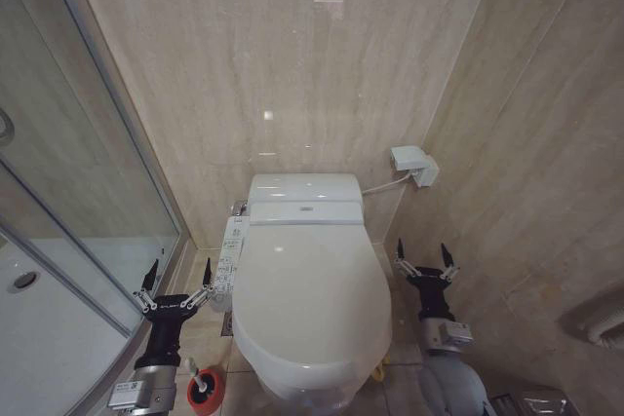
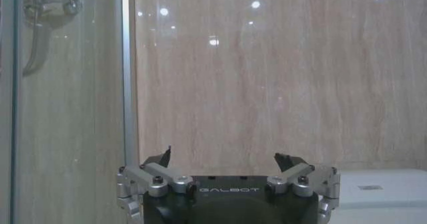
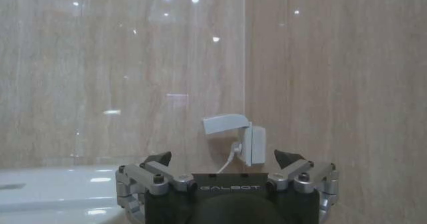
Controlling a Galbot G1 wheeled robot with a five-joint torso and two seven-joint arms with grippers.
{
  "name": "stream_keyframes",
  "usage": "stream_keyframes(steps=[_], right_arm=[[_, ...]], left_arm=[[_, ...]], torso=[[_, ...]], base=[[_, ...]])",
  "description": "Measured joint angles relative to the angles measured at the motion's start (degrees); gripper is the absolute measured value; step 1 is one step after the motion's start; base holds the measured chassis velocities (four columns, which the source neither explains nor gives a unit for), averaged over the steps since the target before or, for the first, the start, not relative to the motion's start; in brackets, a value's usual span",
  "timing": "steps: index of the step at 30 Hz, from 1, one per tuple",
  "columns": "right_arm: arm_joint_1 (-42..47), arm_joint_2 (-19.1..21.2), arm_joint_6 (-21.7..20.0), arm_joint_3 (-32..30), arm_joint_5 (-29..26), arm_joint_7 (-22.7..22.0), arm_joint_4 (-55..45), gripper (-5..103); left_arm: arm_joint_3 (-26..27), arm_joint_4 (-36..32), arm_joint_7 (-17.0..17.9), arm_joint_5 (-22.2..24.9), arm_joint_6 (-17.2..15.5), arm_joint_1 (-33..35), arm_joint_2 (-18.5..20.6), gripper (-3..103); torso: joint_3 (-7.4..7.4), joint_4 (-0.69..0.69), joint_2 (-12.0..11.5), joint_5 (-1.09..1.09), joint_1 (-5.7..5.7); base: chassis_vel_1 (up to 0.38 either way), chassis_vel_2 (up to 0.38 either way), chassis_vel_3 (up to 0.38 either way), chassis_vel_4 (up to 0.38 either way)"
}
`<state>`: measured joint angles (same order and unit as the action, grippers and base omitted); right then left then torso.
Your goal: Open the toilet lid, clean the toilet bowl with a toilet brush, close the toilet lid, and flush.
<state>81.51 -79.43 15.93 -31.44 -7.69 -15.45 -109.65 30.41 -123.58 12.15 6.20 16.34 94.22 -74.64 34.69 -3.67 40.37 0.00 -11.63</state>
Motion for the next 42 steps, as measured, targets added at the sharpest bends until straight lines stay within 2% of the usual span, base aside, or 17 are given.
stream_keyframes(steps=[11,42], right_arm=[[2.6,-0.9,0.4,1.1,0.9,3.2,-1.5,100],[3.0,-1.3,-0.1,1.8,1.6,2.4,-2.5,100]], left_arm=[[0.0,0.0,0.0,0.0,0.0,0.0,0.0,100],[0.0,0.0,0.0,0.0,0.0,0.0,0.0,100]], torso=[[0.0,0.0,0.0,0.0,0.0],[0.0,0.0,0.0,0.0,0.0]], base=[[0.0,0.0,0.0,0.0],[0.0,0.0,0.0,0.0]])
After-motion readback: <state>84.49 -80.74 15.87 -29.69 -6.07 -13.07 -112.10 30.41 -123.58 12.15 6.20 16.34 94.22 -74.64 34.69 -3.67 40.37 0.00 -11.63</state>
